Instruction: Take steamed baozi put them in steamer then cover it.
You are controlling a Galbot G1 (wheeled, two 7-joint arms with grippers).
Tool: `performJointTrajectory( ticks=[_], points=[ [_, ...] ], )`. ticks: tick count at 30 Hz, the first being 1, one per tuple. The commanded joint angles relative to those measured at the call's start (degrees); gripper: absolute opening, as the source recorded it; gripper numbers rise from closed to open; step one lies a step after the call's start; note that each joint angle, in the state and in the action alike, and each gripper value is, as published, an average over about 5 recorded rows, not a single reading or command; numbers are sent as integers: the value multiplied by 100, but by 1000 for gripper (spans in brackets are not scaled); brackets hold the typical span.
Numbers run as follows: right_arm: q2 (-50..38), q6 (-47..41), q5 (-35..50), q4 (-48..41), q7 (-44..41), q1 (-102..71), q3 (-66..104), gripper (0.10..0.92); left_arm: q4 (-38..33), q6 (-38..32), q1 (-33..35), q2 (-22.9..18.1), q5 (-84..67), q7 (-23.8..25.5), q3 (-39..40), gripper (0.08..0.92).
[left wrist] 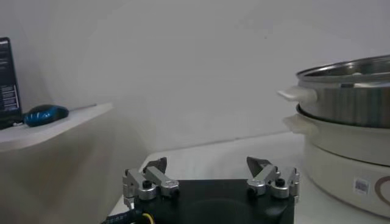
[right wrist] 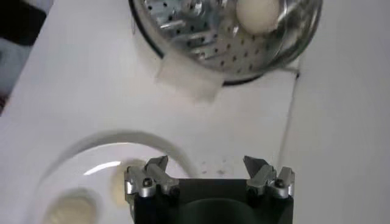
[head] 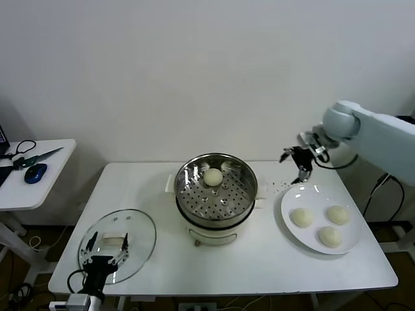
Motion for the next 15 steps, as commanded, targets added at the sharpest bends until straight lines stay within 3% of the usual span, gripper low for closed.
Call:
performJointTrajectory(
  ticks=[1,15],
  points=[
    [-507,-508,-278,-390,-49,-1715,1156,823,5,10,22,6,13,-1,-11,823],
    [321,-166,-993,-1591,-57,-2467,2061,823,127,4,23,-41,106,-15,-27,823]
  ],
)
